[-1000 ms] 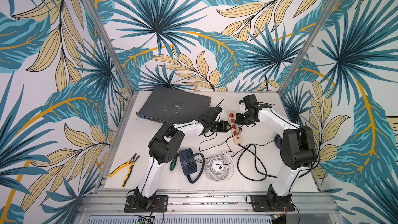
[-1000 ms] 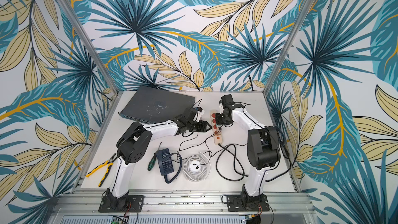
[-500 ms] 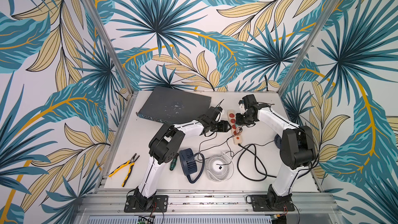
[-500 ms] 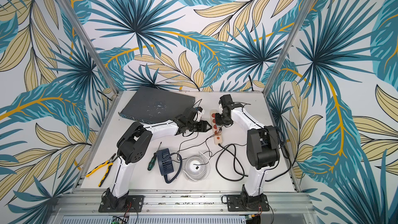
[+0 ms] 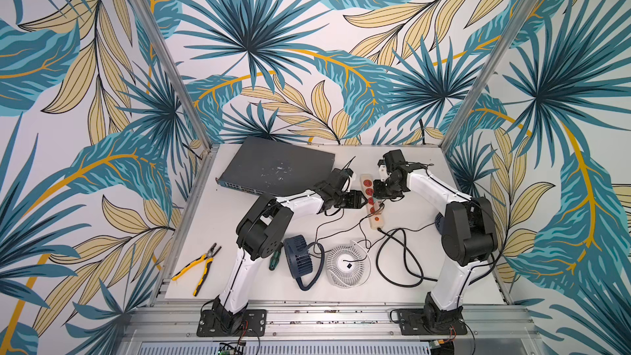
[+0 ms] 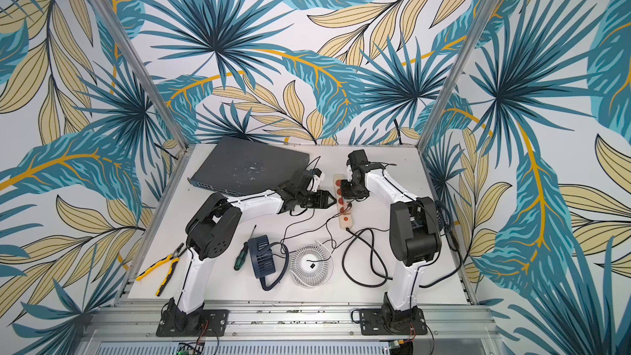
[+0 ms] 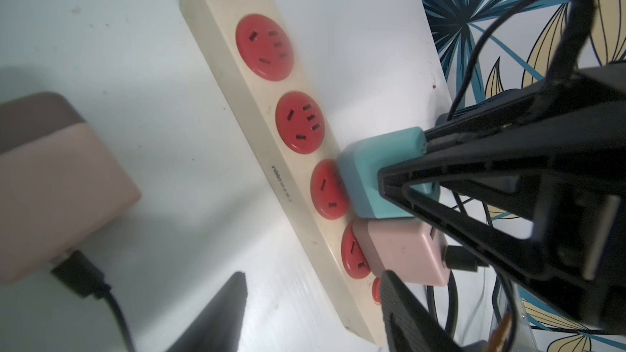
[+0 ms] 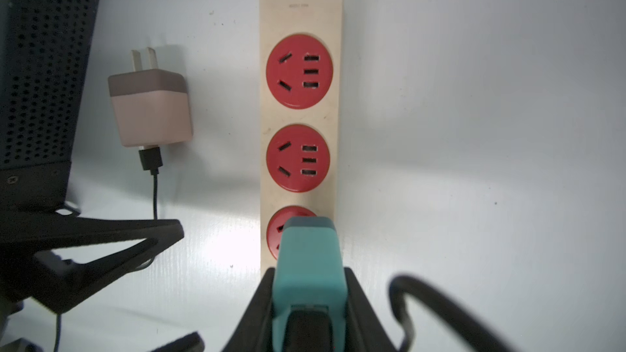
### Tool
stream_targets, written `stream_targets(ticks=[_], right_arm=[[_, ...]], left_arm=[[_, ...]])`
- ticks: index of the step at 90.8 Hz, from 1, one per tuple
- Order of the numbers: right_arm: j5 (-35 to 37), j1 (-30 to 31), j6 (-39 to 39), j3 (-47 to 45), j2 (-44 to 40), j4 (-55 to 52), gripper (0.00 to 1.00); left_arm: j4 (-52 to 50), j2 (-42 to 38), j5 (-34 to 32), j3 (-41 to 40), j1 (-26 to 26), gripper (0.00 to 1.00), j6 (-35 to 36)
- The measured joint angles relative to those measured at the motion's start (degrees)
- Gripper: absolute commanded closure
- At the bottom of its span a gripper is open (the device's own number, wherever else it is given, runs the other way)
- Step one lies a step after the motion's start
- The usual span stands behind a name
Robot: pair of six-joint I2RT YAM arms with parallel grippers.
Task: Plug the desk fan into the power strip
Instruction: Insert the plug into the socket.
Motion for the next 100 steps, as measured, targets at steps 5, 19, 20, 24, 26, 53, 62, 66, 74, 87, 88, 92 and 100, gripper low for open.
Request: stream_targets(ticks=[5, 19, 20, 24, 26, 53, 62, 66, 74, 87, 88, 92, 100], right_arm=[[0.22, 0.2, 0.28, -1.49, -0.42, 1.6, 1.0], [1.55, 0.81, 1.33, -5.64, -2.62, 6.03, 1.0], [1.73, 0.87, 1.38, -5.86, -2.69, 6.23, 1.0], [2.58, 1.22, 1.62, -6.6, -3.02, 7.02, 1.0], [3.04, 1.49, 1.73, -6.88, -3.06, 7.32, 1.0], [7.63, 3.56, 2.89, -10.62, -4.22, 11.82, 1.0], [8.17, 3.74, 3.15, -13.2, -5.25, 15.08, 1.0], [8.39, 3.78, 3.26, -13.99, -5.44, 16.28, 1.0], [8.55, 3.82, 3.3, -14.71, -5.49, 17.64, 1.0], [8.66, 3.85, 3.3, -14.53, -5.07, 18.03, 1.0], [8.72, 3.85, 3.28, -14.47, -4.98, 18.03, 1.0], [8.81, 3.89, 3.28, -14.29, -4.81, 18.01, 1.0], [9.33, 4.22, 3.28, -14.23, -4.66, 17.99, 1.0]], left_arm=[[0.0, 0.0, 0.02, -0.02, 0.0, 0.34, 0.02], [0.0, 0.0, 0.13, -0.02, 0.0, 0.34, 0.02], [0.0, 0.0, 0.11, -0.02, 0.0, 0.34, 0.0], [-0.02, 0.0, 0.13, -0.02, 0.02, 0.34, 0.0], [-0.02, 0.0, 0.13, 0.0, 0.02, 0.34, 0.02], [0.04, 0.0, 0.11, -0.02, 0.09, 0.35, -0.02], [0.09, 0.0, 0.11, -0.02, 0.2, 0.35, -0.02], [0.09, 0.0, 0.11, -0.02, 0.2, 0.35, -0.02], [0.15, 0.0, 0.11, -0.02, 0.2, 0.35, -0.02], [0.2, 0.0, 0.11, -0.04, 0.24, 0.35, -0.02], [0.2, 0.0, 0.11, -0.07, 0.24, 0.35, -0.02], [0.24, -0.02, 0.11, -0.13, 0.31, 0.35, -0.02], [0.46, -0.04, 0.11, -0.44, 0.42, 0.35, -0.02]])
